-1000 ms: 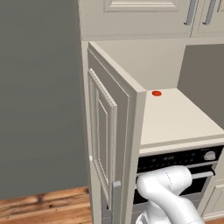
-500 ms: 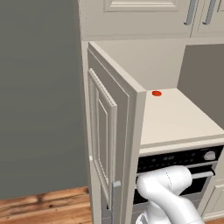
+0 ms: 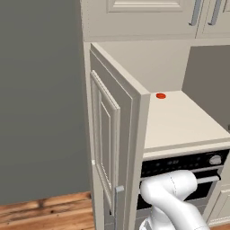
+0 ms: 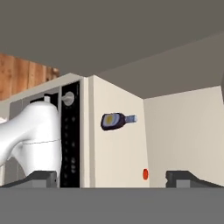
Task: Pick the chicken drumstick from the plate and place it on the cutting board. Then pick the condiment bottle from the cabinet and place it next to the cutting board.
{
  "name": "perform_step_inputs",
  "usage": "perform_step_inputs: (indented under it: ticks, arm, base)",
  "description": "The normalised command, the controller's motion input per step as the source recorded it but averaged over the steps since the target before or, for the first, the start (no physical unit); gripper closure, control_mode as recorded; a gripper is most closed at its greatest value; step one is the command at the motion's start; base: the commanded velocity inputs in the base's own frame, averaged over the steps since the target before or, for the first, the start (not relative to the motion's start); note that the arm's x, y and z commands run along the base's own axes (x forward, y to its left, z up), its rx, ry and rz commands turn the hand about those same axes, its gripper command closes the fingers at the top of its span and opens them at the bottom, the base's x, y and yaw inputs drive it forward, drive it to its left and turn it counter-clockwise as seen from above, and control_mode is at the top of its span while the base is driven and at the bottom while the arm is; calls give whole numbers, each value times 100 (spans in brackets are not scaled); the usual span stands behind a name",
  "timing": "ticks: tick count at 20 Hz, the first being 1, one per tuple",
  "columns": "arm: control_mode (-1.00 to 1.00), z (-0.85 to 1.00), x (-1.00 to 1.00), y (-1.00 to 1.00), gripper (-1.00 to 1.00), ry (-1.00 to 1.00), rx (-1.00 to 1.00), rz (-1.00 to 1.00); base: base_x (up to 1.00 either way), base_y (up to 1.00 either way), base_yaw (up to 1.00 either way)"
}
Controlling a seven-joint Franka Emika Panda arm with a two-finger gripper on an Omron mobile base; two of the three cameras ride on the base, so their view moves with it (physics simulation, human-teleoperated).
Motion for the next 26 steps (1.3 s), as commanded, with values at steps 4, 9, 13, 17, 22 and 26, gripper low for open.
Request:
perform_step_inputs:
  ticks: [4, 9, 13, 17, 22, 26]
  arm:
    - [-100, 0, -5, 16, -100, 0, 0, 0]
    - [-100, 0, 0, 10, -100, 2, 1, 0]
    - [-100, 0, 2, 9, -100, 4, 5, 0]
    - [-100, 0, 10, 6, -100, 7, 7, 0]
    - [-100, 0, 10, 7, -100, 7, 9, 0]
    - [-100, 0, 6, 10, -100, 5, 9, 0]
  base:
    - [0, 0, 0]
    - [0, 0, 0]
    - [0, 0, 0]
    - [0, 0, 0]
    - [0, 0, 0]
    - [0, 0, 0]
